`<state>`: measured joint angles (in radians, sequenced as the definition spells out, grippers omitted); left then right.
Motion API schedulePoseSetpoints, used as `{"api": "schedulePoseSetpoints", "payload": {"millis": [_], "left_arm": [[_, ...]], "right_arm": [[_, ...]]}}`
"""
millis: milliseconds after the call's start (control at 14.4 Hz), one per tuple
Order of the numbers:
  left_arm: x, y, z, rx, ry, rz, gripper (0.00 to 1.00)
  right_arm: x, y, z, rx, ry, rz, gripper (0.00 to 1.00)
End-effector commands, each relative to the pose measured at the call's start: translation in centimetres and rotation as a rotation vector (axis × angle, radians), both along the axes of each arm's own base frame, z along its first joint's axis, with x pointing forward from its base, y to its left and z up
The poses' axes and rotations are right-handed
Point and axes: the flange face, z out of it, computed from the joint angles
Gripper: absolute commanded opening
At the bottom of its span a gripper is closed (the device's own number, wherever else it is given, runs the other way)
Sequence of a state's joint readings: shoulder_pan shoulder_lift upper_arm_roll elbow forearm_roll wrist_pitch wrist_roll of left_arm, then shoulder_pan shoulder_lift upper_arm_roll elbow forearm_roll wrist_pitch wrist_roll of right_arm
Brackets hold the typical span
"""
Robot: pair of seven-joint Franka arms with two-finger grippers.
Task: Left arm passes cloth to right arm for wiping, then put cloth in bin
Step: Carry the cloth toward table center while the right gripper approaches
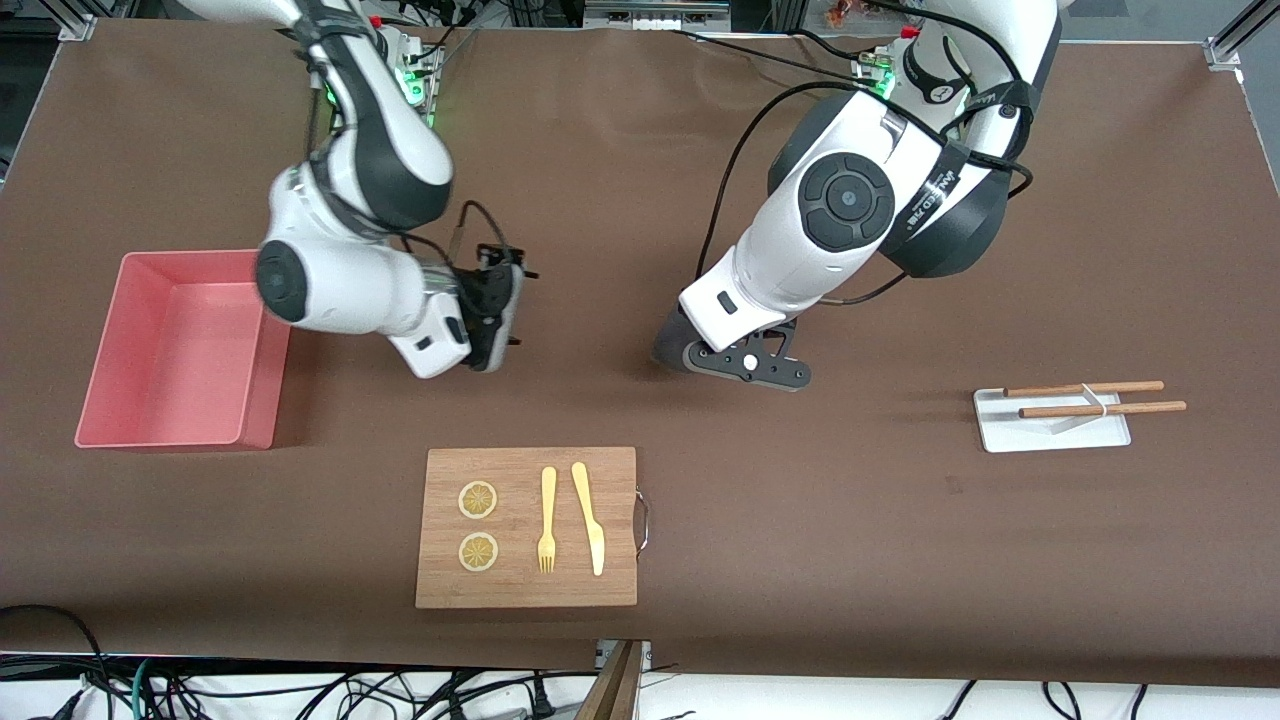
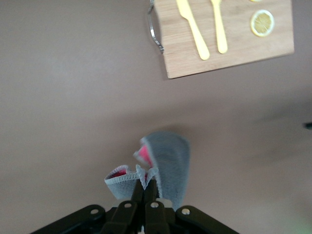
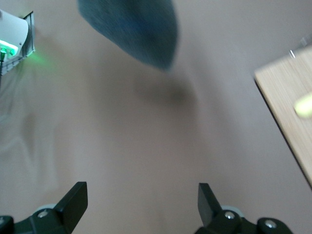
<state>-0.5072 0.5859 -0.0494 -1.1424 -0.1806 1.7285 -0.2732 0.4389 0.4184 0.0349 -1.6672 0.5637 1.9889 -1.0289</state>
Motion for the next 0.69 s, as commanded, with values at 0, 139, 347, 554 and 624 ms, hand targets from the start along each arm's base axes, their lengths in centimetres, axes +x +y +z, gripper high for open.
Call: {"api": "schedulePoseSetpoints", "payload": {"millis": [0,139,347,554,624], "left_arm": [[1.0,0.8,0.0,-0.037,-0.040,-0.186,0.00],[2.0,2.0,-1.4,-0.037,-0.042,-0.251,0.00],[3.5,4.6,-1.5,-0.039,-0.070,-0.351,0.00],[3.3,4.3,-2.7,-0.054,-0.065,-0.417,0.00],[3.2,3.5,-2.9,-0.059,-0.082,-0.430,0.00]], "right_arm": [[-1.5,2.6,-2.0,0.082,-0.091,0.070,1.00],[-3.3,4.2,-3.8,0.105,-0.132,0.098,1.00],[-5.3,7.2,-5.1,0.111,-0.181,0.100,1.00],[-5.2,9.0,-6.9,0.142,-0.193,0.038,1.00],[-4.7,9.2,-7.3,0.147,-0.211,0.017,1.00]]}}
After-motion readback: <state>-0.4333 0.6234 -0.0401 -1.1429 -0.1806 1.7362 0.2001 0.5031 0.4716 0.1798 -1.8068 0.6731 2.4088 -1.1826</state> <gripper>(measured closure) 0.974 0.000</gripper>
